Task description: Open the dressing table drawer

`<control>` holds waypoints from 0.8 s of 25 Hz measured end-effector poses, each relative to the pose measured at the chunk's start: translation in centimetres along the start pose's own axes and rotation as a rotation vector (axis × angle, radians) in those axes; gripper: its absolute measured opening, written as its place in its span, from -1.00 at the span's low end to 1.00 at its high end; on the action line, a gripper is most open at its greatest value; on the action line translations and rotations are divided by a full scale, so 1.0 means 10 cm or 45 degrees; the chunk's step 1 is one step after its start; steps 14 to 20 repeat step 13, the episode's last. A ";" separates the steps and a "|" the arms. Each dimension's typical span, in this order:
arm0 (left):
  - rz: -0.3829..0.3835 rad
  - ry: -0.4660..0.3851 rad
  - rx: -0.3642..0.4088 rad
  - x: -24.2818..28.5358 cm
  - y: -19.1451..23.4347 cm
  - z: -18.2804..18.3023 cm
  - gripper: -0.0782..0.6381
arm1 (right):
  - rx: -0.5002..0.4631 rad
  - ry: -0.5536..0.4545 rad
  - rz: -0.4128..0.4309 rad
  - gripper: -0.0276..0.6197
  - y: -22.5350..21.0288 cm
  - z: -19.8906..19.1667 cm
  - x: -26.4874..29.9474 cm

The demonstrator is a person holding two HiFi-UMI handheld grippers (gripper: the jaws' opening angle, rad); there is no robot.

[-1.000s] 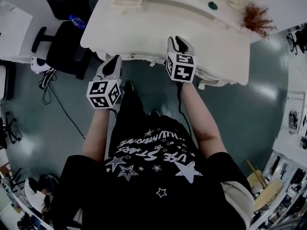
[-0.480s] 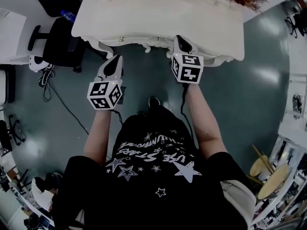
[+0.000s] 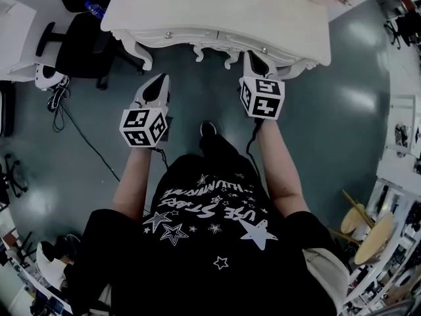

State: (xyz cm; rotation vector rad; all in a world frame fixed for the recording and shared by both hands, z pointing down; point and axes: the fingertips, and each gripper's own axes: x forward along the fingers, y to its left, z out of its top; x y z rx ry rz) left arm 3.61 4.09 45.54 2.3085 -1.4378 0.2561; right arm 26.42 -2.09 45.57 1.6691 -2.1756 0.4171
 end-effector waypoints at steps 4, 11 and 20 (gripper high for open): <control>-0.029 -0.016 0.013 -0.26 -0.11 -0.05 -0.78 | 0.013 -0.005 -0.015 -0.83 0.13 -0.13 -0.37; -0.070 -0.038 0.027 -0.74 -0.31 -0.16 -0.78 | 0.036 -0.026 -0.030 -0.83 0.35 -0.28 -0.91; -0.074 -0.040 0.027 -0.91 -0.34 -0.21 -0.78 | 0.040 -0.034 -0.035 -0.83 0.43 -0.32 -1.06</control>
